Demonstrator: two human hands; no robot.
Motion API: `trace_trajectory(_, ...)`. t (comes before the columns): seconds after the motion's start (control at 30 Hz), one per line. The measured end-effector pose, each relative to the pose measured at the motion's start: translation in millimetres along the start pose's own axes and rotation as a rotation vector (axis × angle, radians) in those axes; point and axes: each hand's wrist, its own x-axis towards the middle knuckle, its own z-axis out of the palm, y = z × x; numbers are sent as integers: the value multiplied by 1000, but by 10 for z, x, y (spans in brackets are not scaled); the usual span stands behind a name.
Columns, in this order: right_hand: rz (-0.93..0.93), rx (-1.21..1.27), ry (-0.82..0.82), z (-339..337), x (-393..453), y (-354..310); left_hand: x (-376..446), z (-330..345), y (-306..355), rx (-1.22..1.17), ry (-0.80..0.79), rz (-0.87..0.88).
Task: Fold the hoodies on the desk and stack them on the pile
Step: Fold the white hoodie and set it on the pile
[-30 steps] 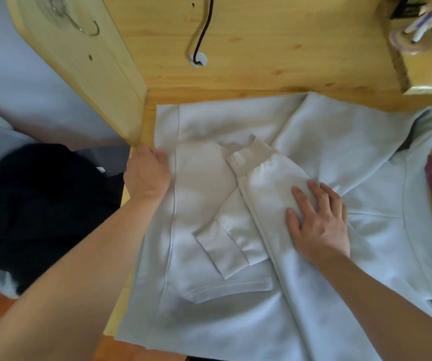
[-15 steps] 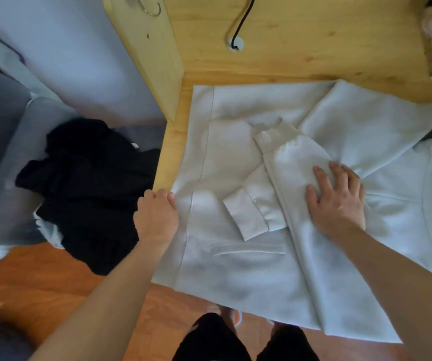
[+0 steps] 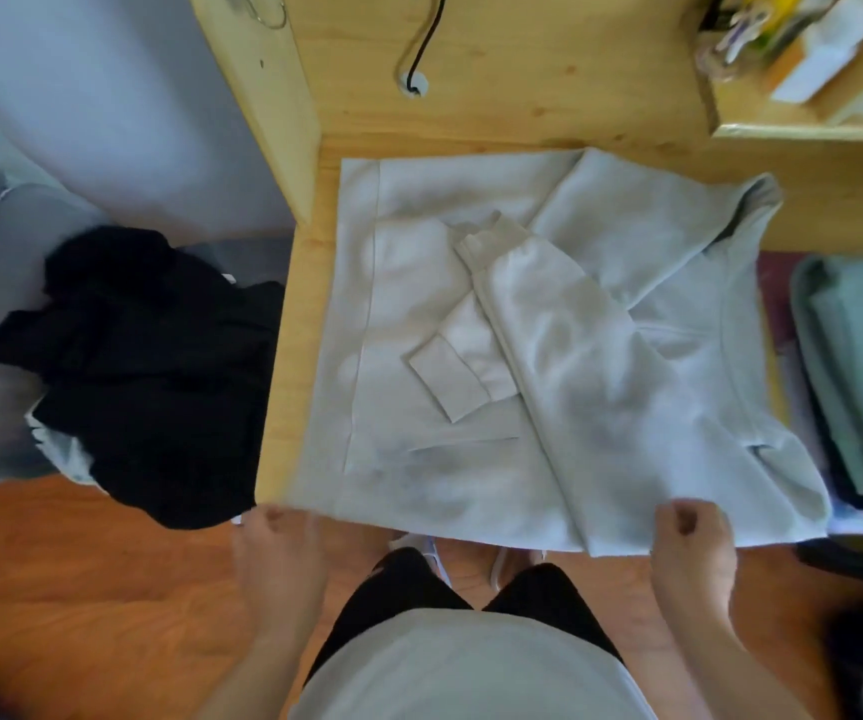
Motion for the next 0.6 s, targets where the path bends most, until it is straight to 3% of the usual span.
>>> trace_trajectory(0.1, 442, 307, 6, -28, -216, 527, -152, 9, 11, -430, -340, -424)
trace_trajectory(0.2, 648, 761, -178, -49, -124, 656, -334, -25, 378, -726, -597, -494)
trace_trajectory(0.3, 538, 1079, -250, -145, 58, 614, -317, 71, 552, -823, -520, -550)
trace_trajectory(0.37, 662, 1252, -249, -204, 207, 485, -256, 175, 480, -783, -402, -567)
trace_trajectory(0.47, 612, 1178, -199, -305, 219, 321, -226, 224, 434, -794, -316, -560)
trace_trajectory(0.6, 720, 1171, -257, -458, 341, 291, -297, 200, 462, -1052, -238, -581)
